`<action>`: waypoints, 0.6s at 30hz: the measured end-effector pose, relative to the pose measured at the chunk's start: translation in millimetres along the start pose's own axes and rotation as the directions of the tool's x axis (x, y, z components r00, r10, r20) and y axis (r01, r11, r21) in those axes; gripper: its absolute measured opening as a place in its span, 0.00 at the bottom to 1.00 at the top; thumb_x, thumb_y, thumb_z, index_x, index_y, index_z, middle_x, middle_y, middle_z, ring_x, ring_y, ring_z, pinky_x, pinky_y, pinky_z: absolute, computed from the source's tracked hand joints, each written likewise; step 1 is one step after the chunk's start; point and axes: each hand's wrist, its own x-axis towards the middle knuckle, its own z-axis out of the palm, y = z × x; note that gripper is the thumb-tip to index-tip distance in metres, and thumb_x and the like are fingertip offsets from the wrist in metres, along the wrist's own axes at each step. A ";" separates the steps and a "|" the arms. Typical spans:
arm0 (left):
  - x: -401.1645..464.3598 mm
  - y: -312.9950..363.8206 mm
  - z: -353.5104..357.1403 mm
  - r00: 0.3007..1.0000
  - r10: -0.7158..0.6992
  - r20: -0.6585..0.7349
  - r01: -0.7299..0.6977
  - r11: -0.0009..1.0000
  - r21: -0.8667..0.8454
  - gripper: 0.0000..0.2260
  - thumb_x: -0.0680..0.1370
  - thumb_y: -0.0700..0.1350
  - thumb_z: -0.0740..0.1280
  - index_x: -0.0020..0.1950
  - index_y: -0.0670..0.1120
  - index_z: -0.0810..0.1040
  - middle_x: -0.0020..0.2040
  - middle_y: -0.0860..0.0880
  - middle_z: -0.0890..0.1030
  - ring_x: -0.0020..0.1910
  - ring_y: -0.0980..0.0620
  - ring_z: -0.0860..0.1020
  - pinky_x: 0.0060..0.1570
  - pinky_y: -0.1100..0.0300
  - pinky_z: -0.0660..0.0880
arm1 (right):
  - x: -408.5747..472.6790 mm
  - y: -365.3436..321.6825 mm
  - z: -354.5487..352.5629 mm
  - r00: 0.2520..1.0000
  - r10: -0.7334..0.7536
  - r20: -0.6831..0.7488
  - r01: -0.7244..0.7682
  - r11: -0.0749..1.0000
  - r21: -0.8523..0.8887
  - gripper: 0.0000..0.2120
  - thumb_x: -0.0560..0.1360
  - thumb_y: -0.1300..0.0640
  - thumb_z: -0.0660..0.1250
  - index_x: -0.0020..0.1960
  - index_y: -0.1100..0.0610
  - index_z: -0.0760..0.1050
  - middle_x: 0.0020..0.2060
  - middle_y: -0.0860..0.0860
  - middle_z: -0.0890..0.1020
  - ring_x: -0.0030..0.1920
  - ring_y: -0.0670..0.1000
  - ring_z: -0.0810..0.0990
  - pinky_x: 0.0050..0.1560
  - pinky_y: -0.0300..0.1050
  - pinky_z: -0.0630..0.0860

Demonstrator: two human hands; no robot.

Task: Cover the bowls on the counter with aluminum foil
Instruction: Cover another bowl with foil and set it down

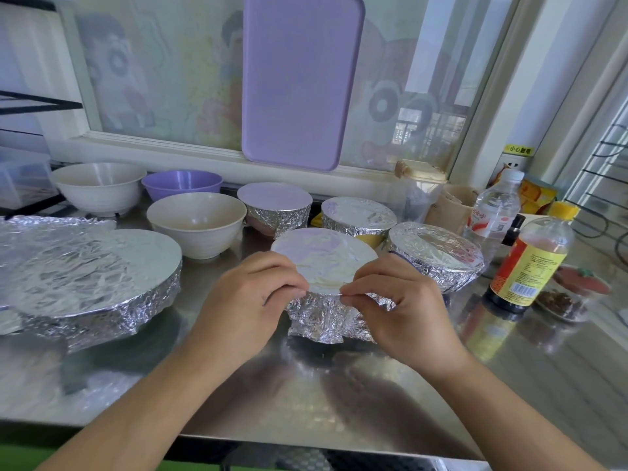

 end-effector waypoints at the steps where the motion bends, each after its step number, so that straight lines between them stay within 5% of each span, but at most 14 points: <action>1: 1.2 -1.4 -2.3 1.000 -0.004 0.005 0.004 1.000 -0.001 0.07 0.76 0.36 0.78 0.45 0.48 0.87 0.47 0.59 0.82 0.47 0.56 0.81 0.50 0.60 0.76 | 0.0 0.4 0.0 1.000 -0.005 -0.002 0.005 1.000 -0.005 0.07 0.71 0.66 0.82 0.44 0.55 0.89 0.42 0.47 0.84 0.47 0.50 0.82 0.50 0.44 0.78; 11: 0.7 12.2 2.9 0.991 0.104 0.085 -0.110 0.991 0.075 0.07 0.78 0.42 0.75 0.55 0.49 0.86 0.54 0.59 0.81 0.57 0.55 0.78 0.59 0.62 0.73 | 6.1 -13.5 16.3 0.998 -0.061 0.007 0.061 0.998 0.010 0.08 0.72 0.67 0.81 0.45 0.56 0.88 0.41 0.47 0.82 0.45 0.50 0.79 0.47 0.45 0.77; 18: -3.3 13.3 8.6 0.990 0.140 0.007 -0.140 0.982 0.128 0.02 0.80 0.41 0.74 0.47 0.46 0.85 0.48 0.56 0.81 0.50 0.52 0.77 0.52 0.60 0.73 | 0.5 -12.1 14.7 0.998 -0.054 0.010 0.054 0.999 0.005 0.07 0.73 0.66 0.80 0.47 0.56 0.88 0.43 0.47 0.82 0.46 0.51 0.80 0.48 0.44 0.77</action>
